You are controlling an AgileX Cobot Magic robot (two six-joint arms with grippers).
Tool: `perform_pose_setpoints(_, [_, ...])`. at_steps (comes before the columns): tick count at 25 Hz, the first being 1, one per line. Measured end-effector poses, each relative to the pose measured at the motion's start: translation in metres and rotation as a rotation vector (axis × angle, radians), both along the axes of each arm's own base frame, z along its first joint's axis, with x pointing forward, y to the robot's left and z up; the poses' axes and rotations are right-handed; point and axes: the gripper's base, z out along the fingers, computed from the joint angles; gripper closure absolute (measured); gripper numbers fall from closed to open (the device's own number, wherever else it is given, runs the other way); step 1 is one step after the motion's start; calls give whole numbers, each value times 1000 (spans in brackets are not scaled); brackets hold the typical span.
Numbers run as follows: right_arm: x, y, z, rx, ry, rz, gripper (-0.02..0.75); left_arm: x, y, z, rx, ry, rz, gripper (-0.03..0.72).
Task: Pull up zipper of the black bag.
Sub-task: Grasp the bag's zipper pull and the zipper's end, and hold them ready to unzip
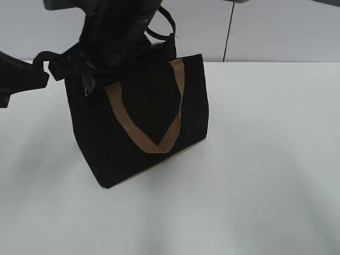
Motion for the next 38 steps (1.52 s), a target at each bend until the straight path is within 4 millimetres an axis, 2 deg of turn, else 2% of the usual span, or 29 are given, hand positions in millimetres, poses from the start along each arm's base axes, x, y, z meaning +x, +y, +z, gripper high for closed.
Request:
perform_pose_setpoints(4, [-1, -1, 3, -6, -5, 14, 752, -1, 0, 0, 10, -4, -3, 615])
perform_pose_setpoints(11, [-1, -15, 29, 19, -49, 11, 752, -2, 3, -4, 83, 2, -25, 615])
perform_pose_setpoints(21, [12, -32, 29, 22, -15, -8, 752, -7, 14, -16, 165, 167, 81, 616])
perform_pose_setpoints(32, [19, -40, 28, -14, -58, 20, 752, -5, 27, -18, 177, 193, 148, 616])
perform_pose_setpoints(38, [44, -70, 28, -23, -63, -59, 752, -4, 33, -18, 173, 197, 174, 616])
